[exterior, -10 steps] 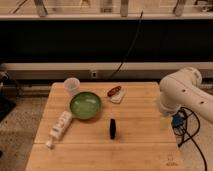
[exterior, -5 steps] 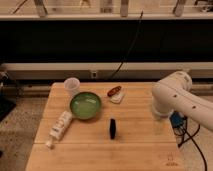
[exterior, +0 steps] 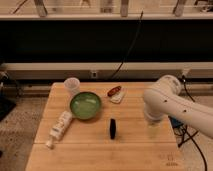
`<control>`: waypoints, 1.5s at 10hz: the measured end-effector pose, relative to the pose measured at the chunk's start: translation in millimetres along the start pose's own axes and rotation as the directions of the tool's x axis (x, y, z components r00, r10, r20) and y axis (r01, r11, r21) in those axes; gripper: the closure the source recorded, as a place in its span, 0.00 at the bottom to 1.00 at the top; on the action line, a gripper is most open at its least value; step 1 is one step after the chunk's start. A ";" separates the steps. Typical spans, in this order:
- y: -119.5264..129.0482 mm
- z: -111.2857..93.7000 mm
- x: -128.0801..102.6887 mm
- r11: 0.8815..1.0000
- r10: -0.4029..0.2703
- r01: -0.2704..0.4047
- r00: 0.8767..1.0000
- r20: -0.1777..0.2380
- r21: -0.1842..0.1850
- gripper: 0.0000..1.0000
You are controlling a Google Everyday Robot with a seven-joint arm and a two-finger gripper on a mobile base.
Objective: Knock the eraser over
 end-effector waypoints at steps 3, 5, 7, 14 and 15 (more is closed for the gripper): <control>6.3 4.3 -20.2 1.000 -0.020 0.020 1.000 -0.006 -0.005 0.20; 8.8 5.7 -23.4 1.000 -0.026 0.026 1.000 -0.009 -0.010 0.20; 11.2 8.3 -30.1 0.999 -0.032 0.032 0.999 -0.010 -0.015 0.24; 17.4 22.4 -66.5 0.997 -0.080 0.080 0.997 -0.011 -0.024 0.92; 16.5 23.1 -73.5 0.996 -0.089 0.089 0.996 -0.010 -0.023 0.97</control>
